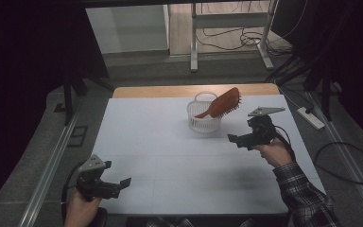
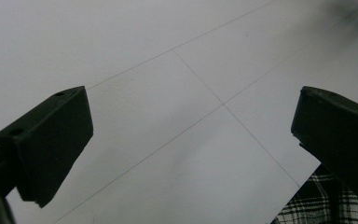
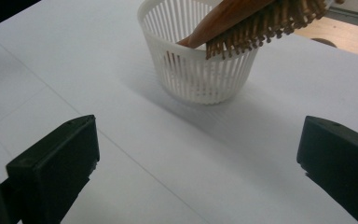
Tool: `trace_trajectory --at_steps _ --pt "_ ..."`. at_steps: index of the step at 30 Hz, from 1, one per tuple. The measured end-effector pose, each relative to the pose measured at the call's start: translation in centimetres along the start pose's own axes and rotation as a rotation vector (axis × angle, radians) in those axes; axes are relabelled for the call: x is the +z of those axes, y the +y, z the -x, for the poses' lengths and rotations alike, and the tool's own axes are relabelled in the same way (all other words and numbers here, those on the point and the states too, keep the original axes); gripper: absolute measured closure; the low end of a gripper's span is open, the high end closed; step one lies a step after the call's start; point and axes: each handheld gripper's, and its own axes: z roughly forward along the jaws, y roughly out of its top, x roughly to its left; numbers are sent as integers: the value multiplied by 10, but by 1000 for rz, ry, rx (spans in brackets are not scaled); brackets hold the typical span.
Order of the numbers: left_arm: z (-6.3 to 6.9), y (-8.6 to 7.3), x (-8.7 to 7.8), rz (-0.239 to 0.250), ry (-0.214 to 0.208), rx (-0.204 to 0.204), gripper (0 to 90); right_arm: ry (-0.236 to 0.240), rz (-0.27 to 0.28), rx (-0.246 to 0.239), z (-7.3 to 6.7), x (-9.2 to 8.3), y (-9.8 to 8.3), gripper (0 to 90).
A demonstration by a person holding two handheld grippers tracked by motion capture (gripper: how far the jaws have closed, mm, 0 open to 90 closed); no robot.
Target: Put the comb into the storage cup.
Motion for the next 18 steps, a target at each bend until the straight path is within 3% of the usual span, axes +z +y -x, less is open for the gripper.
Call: trace_trajectory --at_steps 12,18 --pt "0 0 1 -3 1 0 0 28 -16 1 -2 -8 -10 0" --pt "0 0 1 -5 2 1 0 15 -24 5 -1 -14 -17 0"
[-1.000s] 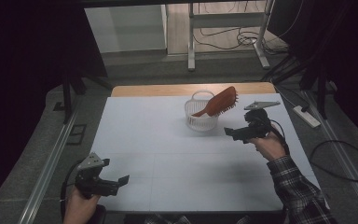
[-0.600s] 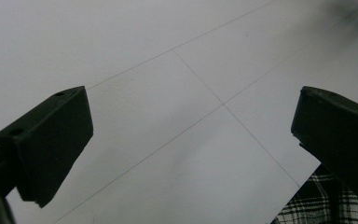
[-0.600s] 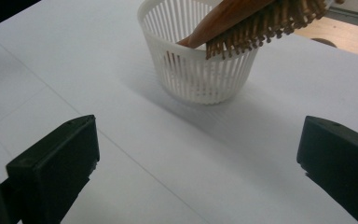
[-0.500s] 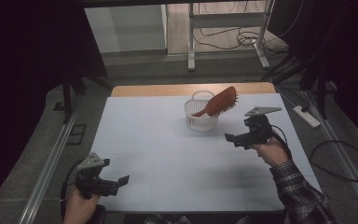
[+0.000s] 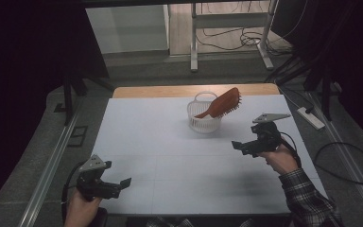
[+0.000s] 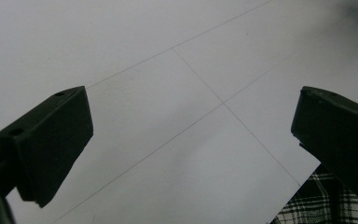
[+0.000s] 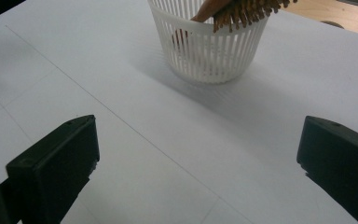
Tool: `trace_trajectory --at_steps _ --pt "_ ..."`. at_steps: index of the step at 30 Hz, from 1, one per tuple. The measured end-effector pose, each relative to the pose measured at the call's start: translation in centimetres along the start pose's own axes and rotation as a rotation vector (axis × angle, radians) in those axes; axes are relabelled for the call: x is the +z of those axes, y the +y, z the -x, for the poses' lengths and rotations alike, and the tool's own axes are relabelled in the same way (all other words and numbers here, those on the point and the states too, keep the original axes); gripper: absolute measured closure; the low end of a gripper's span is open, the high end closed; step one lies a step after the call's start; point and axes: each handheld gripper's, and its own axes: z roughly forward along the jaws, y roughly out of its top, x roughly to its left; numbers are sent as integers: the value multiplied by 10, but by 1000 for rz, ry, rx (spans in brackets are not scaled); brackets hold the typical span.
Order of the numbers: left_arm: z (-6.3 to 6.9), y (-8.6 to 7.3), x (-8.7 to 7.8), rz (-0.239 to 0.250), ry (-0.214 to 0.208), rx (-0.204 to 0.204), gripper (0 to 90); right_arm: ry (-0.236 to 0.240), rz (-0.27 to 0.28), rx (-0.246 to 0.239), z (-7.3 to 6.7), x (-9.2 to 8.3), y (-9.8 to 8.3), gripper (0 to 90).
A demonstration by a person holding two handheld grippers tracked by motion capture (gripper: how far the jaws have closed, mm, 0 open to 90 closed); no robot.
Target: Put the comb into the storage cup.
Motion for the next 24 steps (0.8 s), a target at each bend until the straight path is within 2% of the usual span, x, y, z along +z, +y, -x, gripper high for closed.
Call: trace_trajectory --at_steps 10,24 --pt "0 0 0 -1 2 -2 0 -22 -29 4 1 -6 -15 0" --pt "0 0 0 -1 3 -3 0 -30 -58 12 2 -15 -33 0"
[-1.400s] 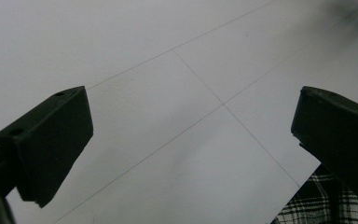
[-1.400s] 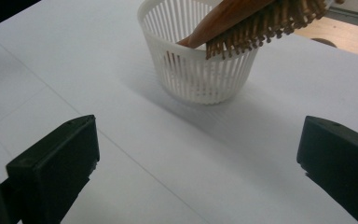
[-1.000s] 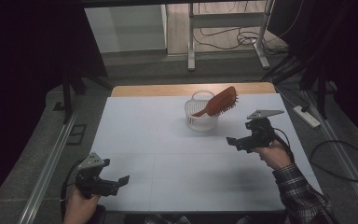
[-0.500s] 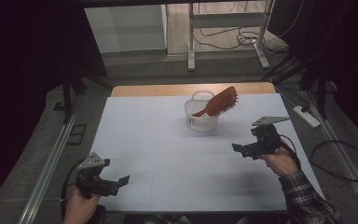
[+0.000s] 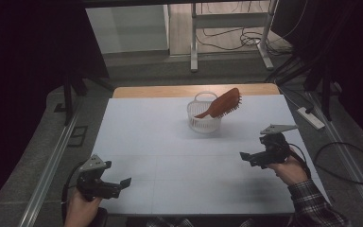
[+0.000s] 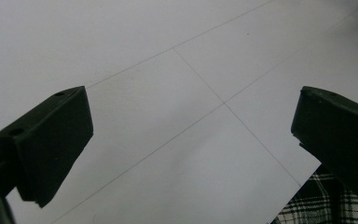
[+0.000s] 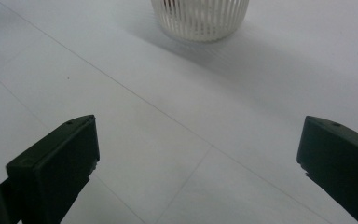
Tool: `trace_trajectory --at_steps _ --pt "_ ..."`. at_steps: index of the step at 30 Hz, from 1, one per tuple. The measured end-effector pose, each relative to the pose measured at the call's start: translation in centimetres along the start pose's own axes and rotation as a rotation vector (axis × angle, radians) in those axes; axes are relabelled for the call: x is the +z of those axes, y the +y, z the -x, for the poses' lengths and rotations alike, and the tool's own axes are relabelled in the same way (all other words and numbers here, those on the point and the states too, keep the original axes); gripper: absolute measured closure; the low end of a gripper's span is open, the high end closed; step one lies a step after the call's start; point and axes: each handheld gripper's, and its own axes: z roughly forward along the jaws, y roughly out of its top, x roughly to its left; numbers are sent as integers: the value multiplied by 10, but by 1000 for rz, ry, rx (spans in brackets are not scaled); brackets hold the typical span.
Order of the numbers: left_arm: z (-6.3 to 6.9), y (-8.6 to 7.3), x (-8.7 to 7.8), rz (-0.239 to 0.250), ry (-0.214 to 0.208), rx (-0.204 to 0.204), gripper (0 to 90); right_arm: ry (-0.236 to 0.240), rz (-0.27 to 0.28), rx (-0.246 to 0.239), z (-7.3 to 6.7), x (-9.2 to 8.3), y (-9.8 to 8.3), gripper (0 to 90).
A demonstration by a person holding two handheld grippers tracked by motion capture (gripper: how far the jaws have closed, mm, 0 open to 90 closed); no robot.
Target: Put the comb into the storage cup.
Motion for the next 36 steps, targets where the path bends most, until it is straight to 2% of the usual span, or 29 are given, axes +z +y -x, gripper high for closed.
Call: trace_trajectory --at_steps 17,36 --pt "0 0 0 -1 1 0 0 5 -17 15 -1 -11 -17 0" --pt "0 0 0 -1 2 0 0 -13 -28 44 0 -28 -35 0"
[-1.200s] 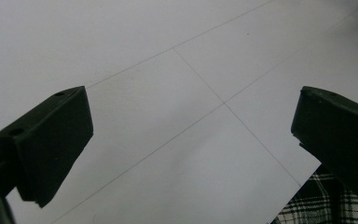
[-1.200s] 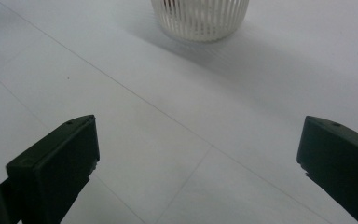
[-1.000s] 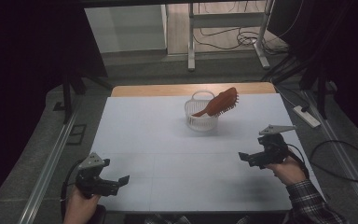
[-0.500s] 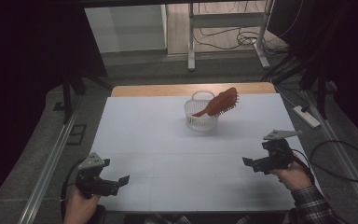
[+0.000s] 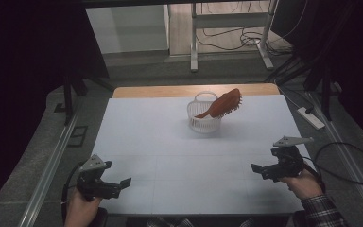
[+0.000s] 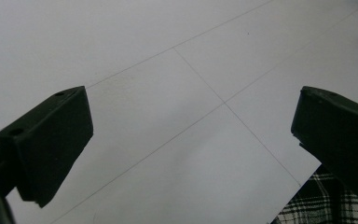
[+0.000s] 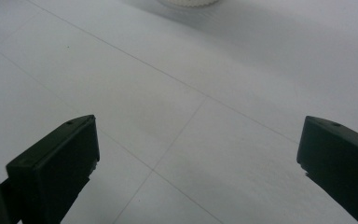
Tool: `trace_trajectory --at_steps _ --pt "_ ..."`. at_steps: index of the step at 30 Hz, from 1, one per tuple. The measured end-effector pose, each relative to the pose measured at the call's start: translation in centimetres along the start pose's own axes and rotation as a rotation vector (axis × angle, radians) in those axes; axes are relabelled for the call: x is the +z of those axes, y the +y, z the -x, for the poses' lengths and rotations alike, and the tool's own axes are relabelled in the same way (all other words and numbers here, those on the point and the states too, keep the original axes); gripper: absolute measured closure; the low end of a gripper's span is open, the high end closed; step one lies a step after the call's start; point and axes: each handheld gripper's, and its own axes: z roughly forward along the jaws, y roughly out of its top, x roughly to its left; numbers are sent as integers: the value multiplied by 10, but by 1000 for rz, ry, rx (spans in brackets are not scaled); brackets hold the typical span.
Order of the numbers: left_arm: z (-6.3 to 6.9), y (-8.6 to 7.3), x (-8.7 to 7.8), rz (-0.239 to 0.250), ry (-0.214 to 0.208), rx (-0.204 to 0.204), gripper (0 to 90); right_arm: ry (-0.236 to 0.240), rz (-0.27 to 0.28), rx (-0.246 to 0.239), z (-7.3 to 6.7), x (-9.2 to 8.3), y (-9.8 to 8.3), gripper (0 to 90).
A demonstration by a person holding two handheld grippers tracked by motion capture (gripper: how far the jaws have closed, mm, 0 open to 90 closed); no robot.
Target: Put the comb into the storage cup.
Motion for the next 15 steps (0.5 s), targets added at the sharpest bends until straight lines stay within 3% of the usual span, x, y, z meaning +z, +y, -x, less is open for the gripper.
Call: trace_trajectory --at_steps 15 --pt "0 0 0 0 0 -1 0 -32 -9 19 6 -11 -16 0"
